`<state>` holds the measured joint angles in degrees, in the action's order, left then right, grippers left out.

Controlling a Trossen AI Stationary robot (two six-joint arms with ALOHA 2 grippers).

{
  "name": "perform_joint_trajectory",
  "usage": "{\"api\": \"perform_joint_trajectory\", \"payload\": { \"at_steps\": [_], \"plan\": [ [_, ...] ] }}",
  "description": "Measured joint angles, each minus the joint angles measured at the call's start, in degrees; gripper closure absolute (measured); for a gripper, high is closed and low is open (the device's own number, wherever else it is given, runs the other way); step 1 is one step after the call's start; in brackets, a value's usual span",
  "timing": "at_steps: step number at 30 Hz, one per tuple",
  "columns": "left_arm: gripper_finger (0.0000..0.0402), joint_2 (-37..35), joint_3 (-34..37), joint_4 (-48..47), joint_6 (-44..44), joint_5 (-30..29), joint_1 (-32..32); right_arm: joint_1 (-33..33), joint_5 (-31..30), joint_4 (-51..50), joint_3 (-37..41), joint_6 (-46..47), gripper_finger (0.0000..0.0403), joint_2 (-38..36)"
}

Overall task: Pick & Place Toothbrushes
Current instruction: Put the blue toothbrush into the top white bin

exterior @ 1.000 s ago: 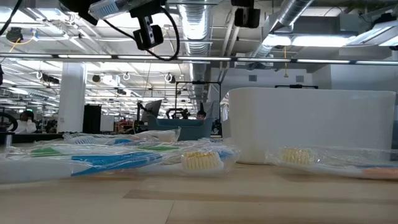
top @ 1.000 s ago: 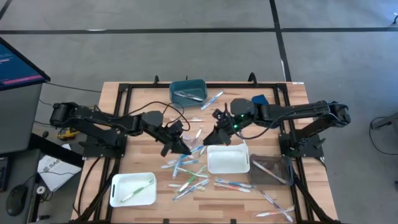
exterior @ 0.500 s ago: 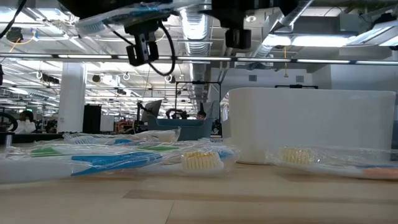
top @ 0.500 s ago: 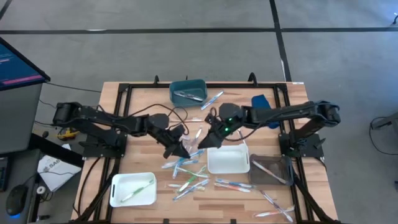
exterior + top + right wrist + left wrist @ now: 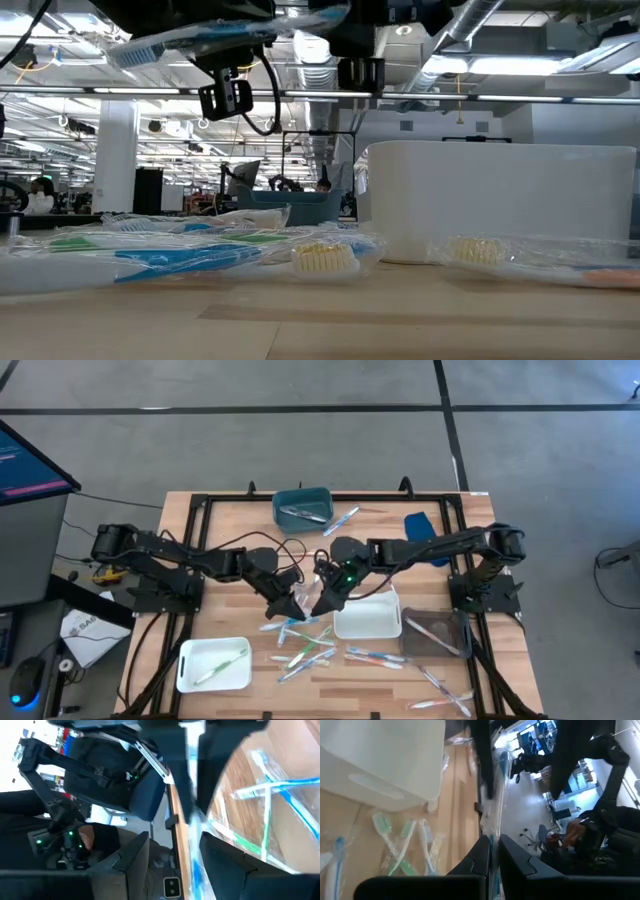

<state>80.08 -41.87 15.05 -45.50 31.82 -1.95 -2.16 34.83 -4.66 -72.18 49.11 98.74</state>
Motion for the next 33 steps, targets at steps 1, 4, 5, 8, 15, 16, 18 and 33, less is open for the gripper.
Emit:
{"api": "perform_joint_trajectory", "payload": {
  "at_steps": [1,4,5,8,15,16,18,33],
  "plan": [
    [0.039,0.0,0.0,0.1,-0.2,0.0,-0.2,-0.1,-0.1,-0.5,0.0,-0.6,0.023,0.0],
    [0.039,-0.1,0.0,0.0,-0.6,0.0,-0.5,0.0,0.1,-2.5,0.0,-1.6,0.023,0.0],
    [0.039,-0.1,0.0,0.1,-0.9,0.7,-0.6,0.1,0.1,-3.2,0.0,-1.5,0.023,0.0],
    [0.039,-0.1,0.0,0.0,-1.5,2.2,-0.8,0.6,0.2,-3.2,0.0,-1.6,0.023,-0.4],
    [0.039,-0.1,0.0,0.0,-1.5,1.4,-1.0,0.5,0.2,-3.2,0.0,-1.6,0.023,-0.5],
    [0.039,-0.1,0.0,0.0,-1.5,1.0,-1.0,0.3,0.2,-3.2,0.0,-1.7,0.023,-0.5],
    [0.039,-0.1,0.0,0.0,-1.5,-0.1,-0.9,0.2,0.3,-3.2,0.0,-1.7,0.023,-0.5],
    [0.039,-0.1,0.0,-0.1,-1.5,-0.6,-0.2,0.3,0.1,-3.2,0.0,-1.7,0.0257,-0.5]
  ]
}}
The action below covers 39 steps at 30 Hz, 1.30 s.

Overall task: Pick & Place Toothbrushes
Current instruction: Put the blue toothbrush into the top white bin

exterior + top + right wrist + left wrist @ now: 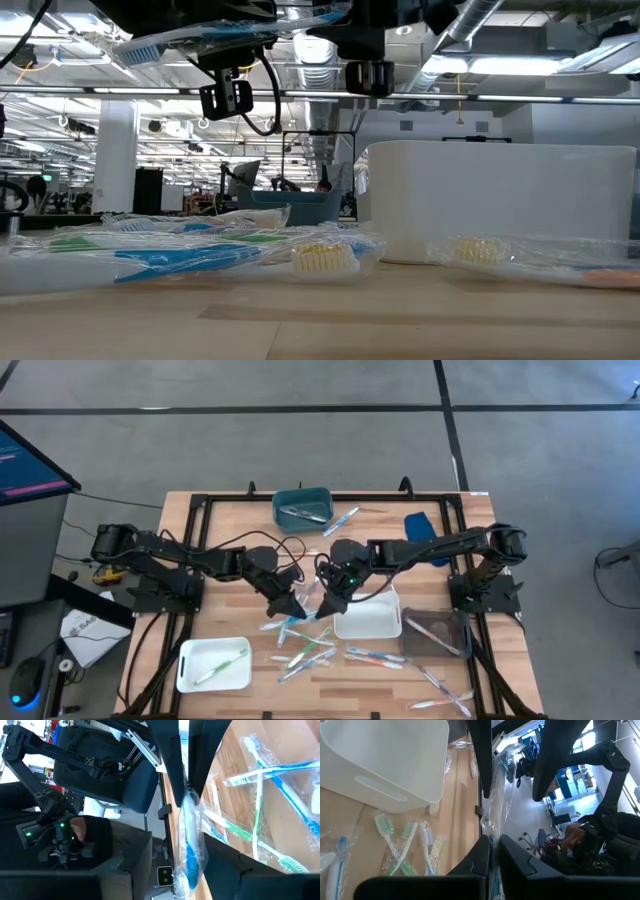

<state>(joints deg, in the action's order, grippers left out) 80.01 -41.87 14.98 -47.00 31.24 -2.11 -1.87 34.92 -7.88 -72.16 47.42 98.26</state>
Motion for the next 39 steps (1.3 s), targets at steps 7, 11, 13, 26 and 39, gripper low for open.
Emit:
{"api": "perform_joint_trajectory", "payload": {
  "at_steps": [7,11,13,26,39],
  "plan": [
    [0.039,0.0,0.0,0.1,0.0,0.1,0.0,0.0,-0.1,-0.1,0.0,-0.9,0.0306,0.0],
    [0.039,0.0,0.0,0.1,0.0,0.1,0.0,0.0,-0.2,-0.4,0.0,-1.1,0.0331,0.0],
    [0.039,0.0,0.0,0.1,0.0,0.1,0.0,0.0,-0.2,-0.6,0.0,-1.4,0.0342,0.0],
    [0.0367,0.0,0.0,0.2,0.8,-1.3,-0.1,-0.3,-0.7,-2.2,0.0,-3.0,0.0385,0.0],
    [0.0315,-4.8,0.0,2.8,3.8,-1.0,0.5,-1.4,0.0,-2.9,0.0,-4.5,0.0389,0.0]
  ]
}}
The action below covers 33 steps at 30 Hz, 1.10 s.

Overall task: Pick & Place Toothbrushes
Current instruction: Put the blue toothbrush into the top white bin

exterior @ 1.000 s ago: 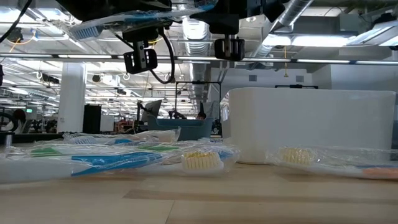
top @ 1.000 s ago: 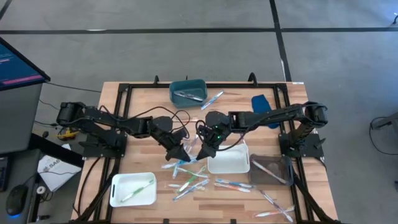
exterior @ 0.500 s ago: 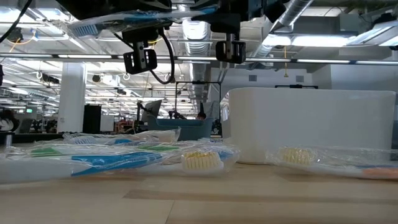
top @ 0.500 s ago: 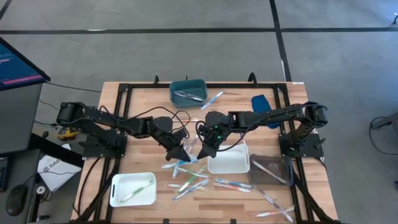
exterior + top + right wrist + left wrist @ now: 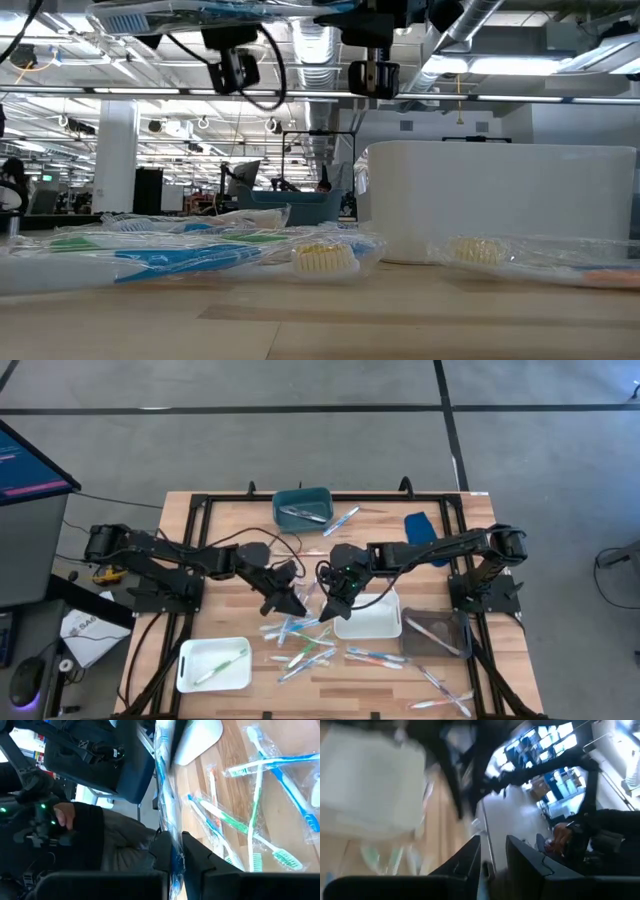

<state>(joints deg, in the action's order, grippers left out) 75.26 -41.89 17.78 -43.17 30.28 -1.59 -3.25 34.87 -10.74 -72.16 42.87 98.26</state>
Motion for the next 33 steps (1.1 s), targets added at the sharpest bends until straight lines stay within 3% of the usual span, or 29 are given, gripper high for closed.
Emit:
{"api": "perform_joint_trajectory", "payload": {
  "at_steps": [6,16,22,27,33],
  "plan": [
    [0.0317,-6.5,0.0,0.3,3.9,-5.8,1.6,-0.9,-3.3,-4.3,0.0,-3.7,0.0389,-2.9],
    [0.0317,-11.3,0.0,0.8,4.4,-13.7,4.5,-2.4,-16.2,-31.9,0.0,-12.3,0.0389,-17.1],
    [0.0317,-10.6,0.0,2.9,3.5,-19.4,3.4,-5.8,-18.8,-44.0,0.0,-20.3,0.0389,-22.2],
    [0.0317,-10.6,0.0,4.6,2.0,-28.1,2.6,-6.9,-19.0,-46.3,3.0,-29.9,0.0389,-24.3],
    [0.0317,-10.7,0.0,8.5,-0.8,-36.1,1.9,-5.7,-23.3,-45.9,8.0,-37.8,0.0389,-26.2]
  ]
}}
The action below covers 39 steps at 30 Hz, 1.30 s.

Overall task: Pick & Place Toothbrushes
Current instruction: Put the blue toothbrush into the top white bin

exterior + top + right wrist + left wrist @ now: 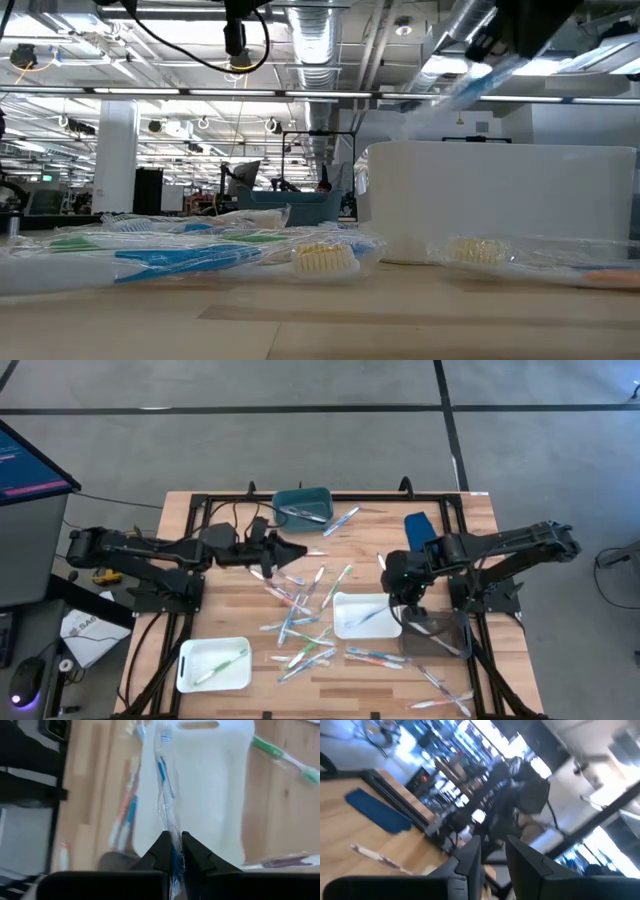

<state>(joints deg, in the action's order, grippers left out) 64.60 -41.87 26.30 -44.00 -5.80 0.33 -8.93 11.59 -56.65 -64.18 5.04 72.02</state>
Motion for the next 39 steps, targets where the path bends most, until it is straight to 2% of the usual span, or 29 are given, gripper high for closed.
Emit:
{"api": "perform_joint_trajectory", "payload": {
  "at_steps": [7,12,15,25,32,39],
  "plan": [
    [0.0317,0.0,0.0,1.5,-1.4,-10.6,-5.1,1.5,-0.8,3.1,5.0,-9.1,0.0388,-1.1],
    [0.0317,0.0,0.0,1.8,-1.4,-19.3,-9.6,2.6,-0.8,7.9,8.3,-11.2,0.0388,-1.1],
    [0.0317,0.0,0.0,2.0,-1.4,-22.3,-11.3,3.2,-0.5,9.9,9.5,-12.4,0.0388,-1.2],
    [0.0317,0.0,0.0,2.2,-1.5,-23.8,-12.0,4.2,5.7,18.3,16.5,-11.2,0.038,-1.1],
    [0.0317,0.0,0.0,2.3,-1.5,-23.8,-12.0,4.2,4.6,17.9,16.8,-11.4,0.0356,-1.1],
    [0.0317,0.0,0.0,2.6,-1.5,-23.8,-12.0,4.1,-0.2,17.2,16.8,-11.2,0.0328,-0.5]
  ]
}}
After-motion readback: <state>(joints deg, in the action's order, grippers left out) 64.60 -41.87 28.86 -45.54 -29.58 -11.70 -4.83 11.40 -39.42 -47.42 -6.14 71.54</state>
